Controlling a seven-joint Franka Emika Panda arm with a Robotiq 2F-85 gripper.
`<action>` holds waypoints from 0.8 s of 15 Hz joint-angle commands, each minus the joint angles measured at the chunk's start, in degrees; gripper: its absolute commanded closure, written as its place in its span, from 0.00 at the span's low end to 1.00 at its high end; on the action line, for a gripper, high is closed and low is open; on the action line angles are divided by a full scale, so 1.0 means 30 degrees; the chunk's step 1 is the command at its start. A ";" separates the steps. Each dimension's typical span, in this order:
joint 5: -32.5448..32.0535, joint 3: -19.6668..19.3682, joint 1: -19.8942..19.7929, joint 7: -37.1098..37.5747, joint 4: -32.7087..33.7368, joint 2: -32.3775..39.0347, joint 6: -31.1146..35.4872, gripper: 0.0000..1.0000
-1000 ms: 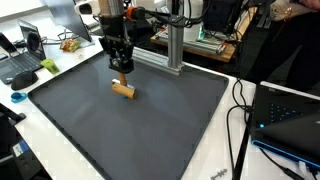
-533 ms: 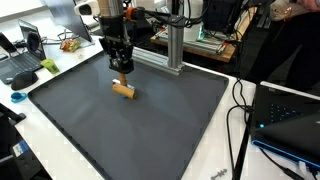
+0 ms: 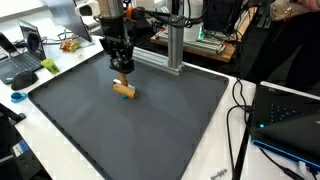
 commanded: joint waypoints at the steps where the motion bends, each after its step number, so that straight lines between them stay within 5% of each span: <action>1: 0.0808 0.0191 -0.0209 -0.0817 0.0092 0.0564 -0.0786 0.78; 12: -0.0291 -0.0189 0.0166 -0.0043 0.0277 0.0902 0.1243 0.78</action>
